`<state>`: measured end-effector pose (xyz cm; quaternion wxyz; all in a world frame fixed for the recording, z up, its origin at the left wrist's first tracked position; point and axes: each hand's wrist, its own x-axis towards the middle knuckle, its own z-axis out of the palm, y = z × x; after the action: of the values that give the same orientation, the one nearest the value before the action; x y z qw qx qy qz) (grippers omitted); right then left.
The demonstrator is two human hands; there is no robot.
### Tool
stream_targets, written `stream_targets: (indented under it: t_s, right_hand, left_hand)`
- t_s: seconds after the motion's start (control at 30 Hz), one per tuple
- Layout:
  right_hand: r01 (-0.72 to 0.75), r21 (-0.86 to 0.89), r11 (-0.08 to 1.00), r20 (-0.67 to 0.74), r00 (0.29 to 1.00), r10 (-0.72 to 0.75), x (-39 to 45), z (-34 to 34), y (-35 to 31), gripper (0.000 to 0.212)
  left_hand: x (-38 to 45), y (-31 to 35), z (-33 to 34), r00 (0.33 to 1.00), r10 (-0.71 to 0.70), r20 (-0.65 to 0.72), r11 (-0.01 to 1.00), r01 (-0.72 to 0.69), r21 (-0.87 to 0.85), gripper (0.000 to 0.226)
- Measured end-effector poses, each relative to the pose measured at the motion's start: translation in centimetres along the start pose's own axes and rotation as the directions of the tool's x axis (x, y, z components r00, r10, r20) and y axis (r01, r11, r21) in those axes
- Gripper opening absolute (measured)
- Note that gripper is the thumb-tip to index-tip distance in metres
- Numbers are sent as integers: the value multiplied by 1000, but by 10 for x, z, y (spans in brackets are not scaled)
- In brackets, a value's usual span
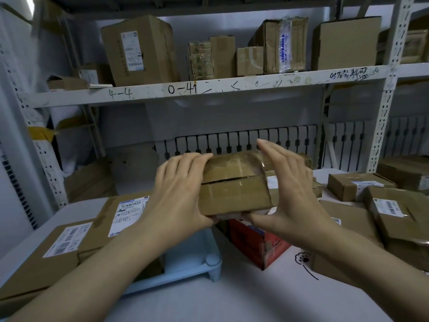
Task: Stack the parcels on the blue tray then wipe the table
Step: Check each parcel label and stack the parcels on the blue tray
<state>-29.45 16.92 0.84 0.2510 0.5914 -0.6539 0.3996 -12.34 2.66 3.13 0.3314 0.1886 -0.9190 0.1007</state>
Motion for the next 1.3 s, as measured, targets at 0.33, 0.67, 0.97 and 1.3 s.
stream_targets:
  t_s: [0.33,0.67,0.97,1.3]
  right_hand:
    - [-239,215,947,131,968,214,-7,7,21,118]
    - [-326,442,836,307,930,200,-4,6,12,114]
    - [-278,553,785,291,948,130,0,2,0,101]
    - [-297,562,772,356,929,98,4,7,-3,117]
  left_hand:
    - [-13,-23,8,997,-79,23,890,81,-449,110]
    - [-21,-35,11,988,-93,126,748,153,-646,111]
    - [-26,-43,17,986,-149,76,773,164,-613,114]
    - [-28,-33,3,940,-179,291,531,341,-776,74]
